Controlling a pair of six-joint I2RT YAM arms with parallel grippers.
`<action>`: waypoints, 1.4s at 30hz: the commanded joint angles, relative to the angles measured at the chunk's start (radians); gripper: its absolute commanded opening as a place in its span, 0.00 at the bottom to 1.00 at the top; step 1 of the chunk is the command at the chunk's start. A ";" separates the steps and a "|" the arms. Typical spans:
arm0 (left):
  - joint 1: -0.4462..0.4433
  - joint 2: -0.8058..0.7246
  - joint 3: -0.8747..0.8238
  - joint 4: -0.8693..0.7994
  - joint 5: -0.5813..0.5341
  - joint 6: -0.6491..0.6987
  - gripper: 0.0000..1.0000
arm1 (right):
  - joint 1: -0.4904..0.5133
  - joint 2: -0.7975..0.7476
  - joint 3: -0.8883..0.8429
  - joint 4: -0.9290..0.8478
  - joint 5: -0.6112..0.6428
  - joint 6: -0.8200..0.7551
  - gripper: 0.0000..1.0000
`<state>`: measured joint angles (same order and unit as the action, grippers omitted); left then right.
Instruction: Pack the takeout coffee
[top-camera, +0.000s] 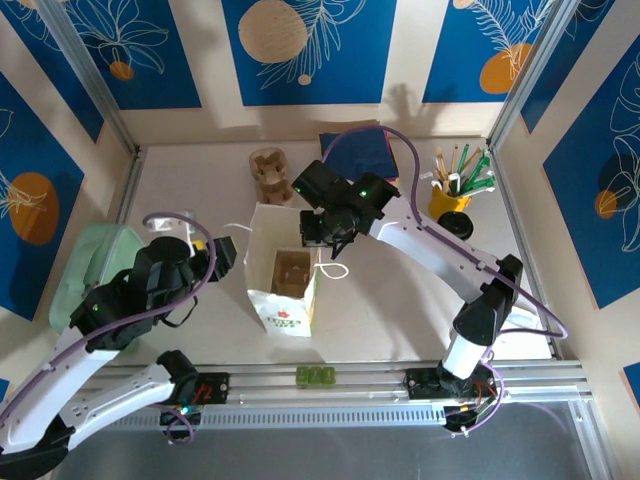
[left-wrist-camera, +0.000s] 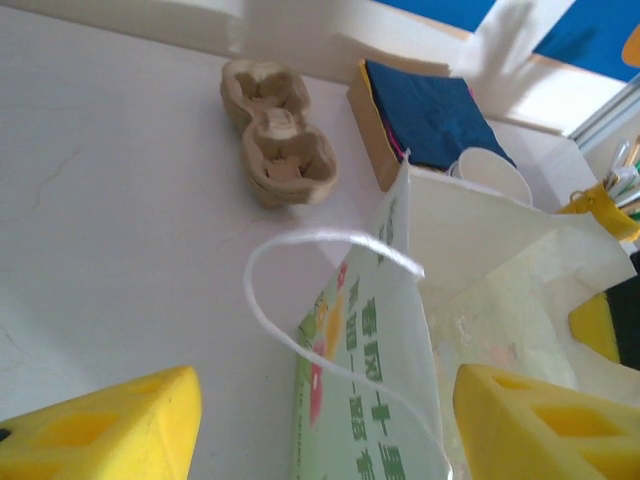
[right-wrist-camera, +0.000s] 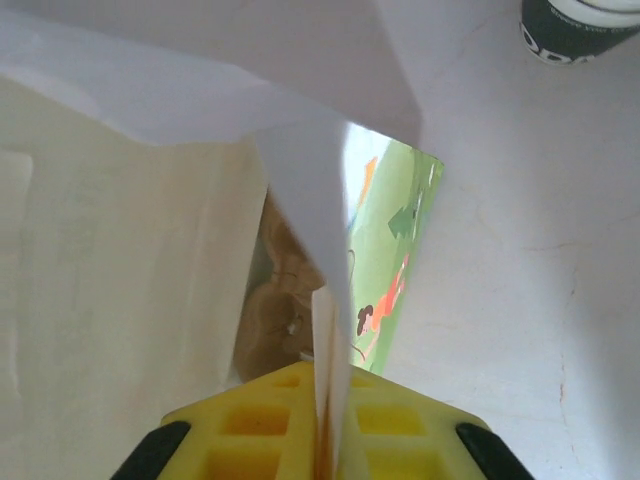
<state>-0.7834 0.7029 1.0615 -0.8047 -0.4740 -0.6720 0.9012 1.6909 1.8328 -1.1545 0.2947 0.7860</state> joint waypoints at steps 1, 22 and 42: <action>0.006 -0.019 0.037 -0.029 -0.069 0.011 0.67 | 0.011 -0.067 -0.024 0.055 -0.027 -0.040 0.06; 0.006 -0.111 0.005 -0.013 -0.173 0.023 0.70 | 0.173 -0.300 -0.214 0.343 0.011 -0.352 0.00; 0.006 -0.126 -0.008 -0.016 -0.181 0.012 0.70 | 0.220 -0.315 -0.220 0.393 0.052 -0.332 0.00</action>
<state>-0.7834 0.5842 1.0599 -0.8272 -0.6308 -0.6720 1.1435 1.3640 1.5711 -0.7555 0.3401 0.3977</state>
